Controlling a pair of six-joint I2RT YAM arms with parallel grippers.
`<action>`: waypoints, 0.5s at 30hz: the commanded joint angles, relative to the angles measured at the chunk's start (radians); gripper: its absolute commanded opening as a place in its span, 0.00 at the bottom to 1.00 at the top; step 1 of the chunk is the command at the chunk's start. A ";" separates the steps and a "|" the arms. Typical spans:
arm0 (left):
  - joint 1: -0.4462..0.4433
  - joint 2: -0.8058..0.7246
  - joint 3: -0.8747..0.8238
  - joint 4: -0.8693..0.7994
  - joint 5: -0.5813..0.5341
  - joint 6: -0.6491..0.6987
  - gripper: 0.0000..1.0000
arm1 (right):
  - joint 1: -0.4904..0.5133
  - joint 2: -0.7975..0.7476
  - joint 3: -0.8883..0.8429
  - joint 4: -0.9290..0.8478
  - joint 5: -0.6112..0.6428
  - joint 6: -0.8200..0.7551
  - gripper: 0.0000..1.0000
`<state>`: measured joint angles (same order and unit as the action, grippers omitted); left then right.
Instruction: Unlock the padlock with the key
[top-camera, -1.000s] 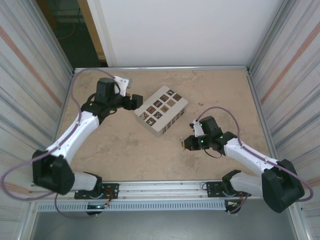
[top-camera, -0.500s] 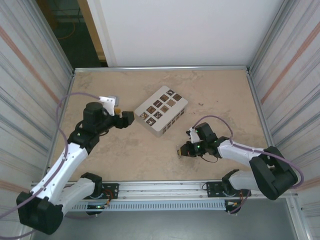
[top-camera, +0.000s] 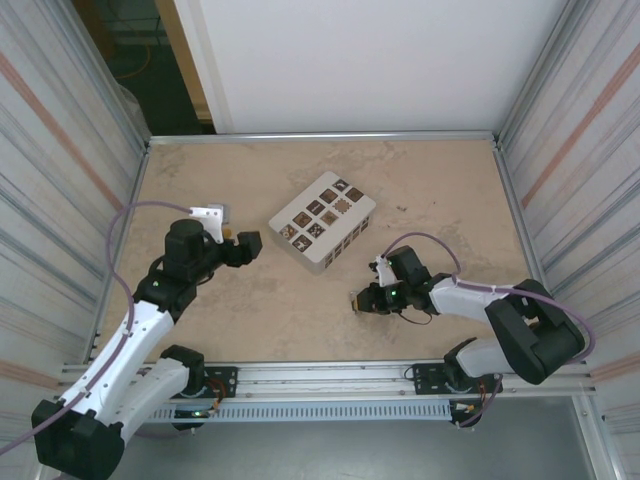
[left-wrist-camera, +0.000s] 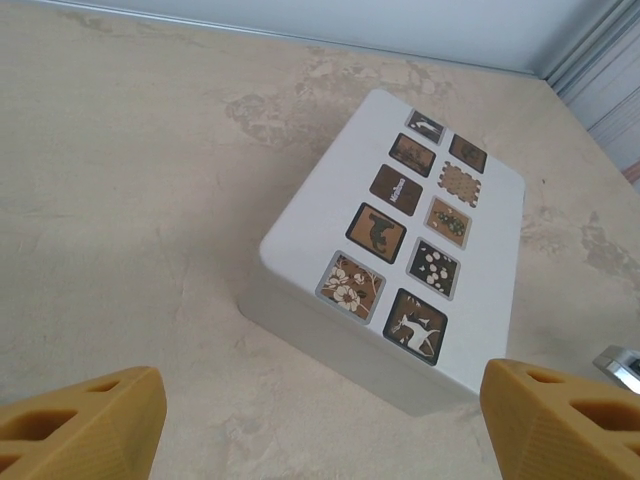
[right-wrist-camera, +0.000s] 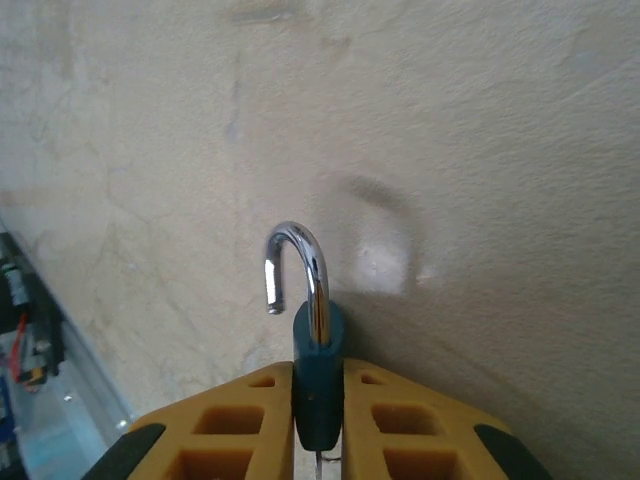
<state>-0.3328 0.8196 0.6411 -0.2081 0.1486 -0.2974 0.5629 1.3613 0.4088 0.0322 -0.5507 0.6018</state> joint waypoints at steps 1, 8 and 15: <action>0.008 -0.007 -0.008 0.016 -0.023 -0.011 0.82 | 0.005 0.010 0.005 -0.075 0.068 0.005 0.22; 0.010 -0.018 -0.011 0.013 -0.033 -0.009 0.83 | 0.003 -0.085 0.021 -0.161 0.125 -0.013 0.36; 0.012 -0.049 -0.014 0.000 -0.053 -0.013 0.84 | -0.006 -0.194 0.046 -0.242 0.186 -0.040 0.45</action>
<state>-0.3286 0.7998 0.6403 -0.2089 0.1246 -0.2974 0.5636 1.2129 0.4160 -0.1356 -0.4175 0.5903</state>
